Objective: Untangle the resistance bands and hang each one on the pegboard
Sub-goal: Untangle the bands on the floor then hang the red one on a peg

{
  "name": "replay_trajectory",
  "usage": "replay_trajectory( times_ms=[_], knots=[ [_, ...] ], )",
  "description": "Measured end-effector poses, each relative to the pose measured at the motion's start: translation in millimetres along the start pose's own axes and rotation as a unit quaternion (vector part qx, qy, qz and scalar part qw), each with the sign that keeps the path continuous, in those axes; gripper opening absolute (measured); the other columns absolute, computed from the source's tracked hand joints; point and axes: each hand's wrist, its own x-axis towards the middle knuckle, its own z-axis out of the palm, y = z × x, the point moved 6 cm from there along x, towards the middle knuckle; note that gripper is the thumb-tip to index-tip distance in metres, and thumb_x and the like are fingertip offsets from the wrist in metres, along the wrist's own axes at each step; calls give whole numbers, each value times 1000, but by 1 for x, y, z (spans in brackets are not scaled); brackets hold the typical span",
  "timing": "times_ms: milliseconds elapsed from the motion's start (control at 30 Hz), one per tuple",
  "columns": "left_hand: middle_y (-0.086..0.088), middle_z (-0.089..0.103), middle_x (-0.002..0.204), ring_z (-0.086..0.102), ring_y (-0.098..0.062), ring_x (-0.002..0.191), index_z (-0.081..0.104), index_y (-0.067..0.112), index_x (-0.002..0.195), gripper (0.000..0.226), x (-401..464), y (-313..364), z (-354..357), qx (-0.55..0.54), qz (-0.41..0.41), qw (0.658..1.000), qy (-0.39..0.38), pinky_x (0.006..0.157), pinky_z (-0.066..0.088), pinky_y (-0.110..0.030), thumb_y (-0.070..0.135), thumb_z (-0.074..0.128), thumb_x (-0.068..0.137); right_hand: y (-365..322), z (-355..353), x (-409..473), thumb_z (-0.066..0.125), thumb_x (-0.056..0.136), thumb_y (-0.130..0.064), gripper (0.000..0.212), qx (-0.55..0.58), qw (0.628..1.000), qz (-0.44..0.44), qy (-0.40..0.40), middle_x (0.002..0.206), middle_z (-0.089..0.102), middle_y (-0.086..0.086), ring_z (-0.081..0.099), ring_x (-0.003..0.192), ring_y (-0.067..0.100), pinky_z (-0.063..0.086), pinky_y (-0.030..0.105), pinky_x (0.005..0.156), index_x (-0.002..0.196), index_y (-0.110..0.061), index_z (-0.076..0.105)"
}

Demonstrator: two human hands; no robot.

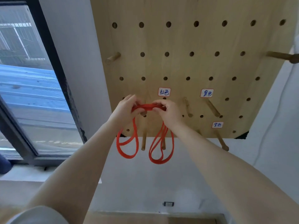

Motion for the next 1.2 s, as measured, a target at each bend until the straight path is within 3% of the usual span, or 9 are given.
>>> replay_trajectory(
  times_ms=[133,300,467,567,667,800,1000,1100,1200],
  knots=[
    [-2,58,94,63,-17,79,54,15,88,7,11,-15,10,-23,-25,999,37,75,53,-32,15,61,88,11,5,13,59,90,-11,26,-16,1000,10,17,115,65,5,56,108,16,41,26,96,116,-11,65],
    [1,55,95,54,-8,79,56,14,93,5,20,-24,18,-58,-51,992,103,69,43,-14,15,59,89,31,17,24,58,91,-13,33,44,995,60,59,107,60,3,59,101,20,47,31,92,124,-15,55],
    [-5,59,97,60,-17,87,54,20,89,8,31,-42,26,-148,-103,969,171,75,50,-23,13,58,89,42,33,36,58,90,-11,17,153,976,109,112,85,55,-7,60,82,14,52,35,81,94,-25,48],
    [0,62,93,61,-15,89,51,27,88,14,31,-50,35,-195,-127,958,167,79,51,-28,14,55,90,44,39,38,55,92,-12,11,120,984,86,98,83,53,-14,52,77,-1,41,15,70,92,-22,48],
    [13,60,92,58,1,88,47,35,92,19,21,-53,44,-215,-134,958,135,75,45,-13,16,49,95,50,46,36,50,93,-10,13,67,993,63,70,85,51,-14,50,77,-4,38,11,68,98,-21,45],
    [18,58,97,54,9,91,44,30,105,17,13,-54,50,-202,-111,965,127,73,41,-2,15,42,97,57,54,36,43,94,-10,16,31,994,85,63,92,57,-4,56,82,13,44,28,73,107,-19,43],
    [8,58,94,54,3,86,49,24,96,15,24,-46,47,-205,-119,957,169,73,43,-8,11,42,96,52,40,51,47,94,-10,8,22,991,86,105,85,55,-5,53,76,12,41,27,69,100,-14,45],
    [7,50,102,48,9,88,53,18,94,11,29,-48,49,-205,-147,950,184,80,38,-11,11,45,93,60,43,45,49,92,-13,9,-49,990,79,103,97,58,2,57,86,20,47,36,73,100,-17,48],
    [7,43,113,39,-9,107,56,25,95,14,26,-52,48,-132,-168,959,188,97,32,-26,17,44,93,64,49,35,52,88,-15,23,-129,987,63,72,119,47,6,52,99,25,46,39,83,110,-19,50]
  ],
)
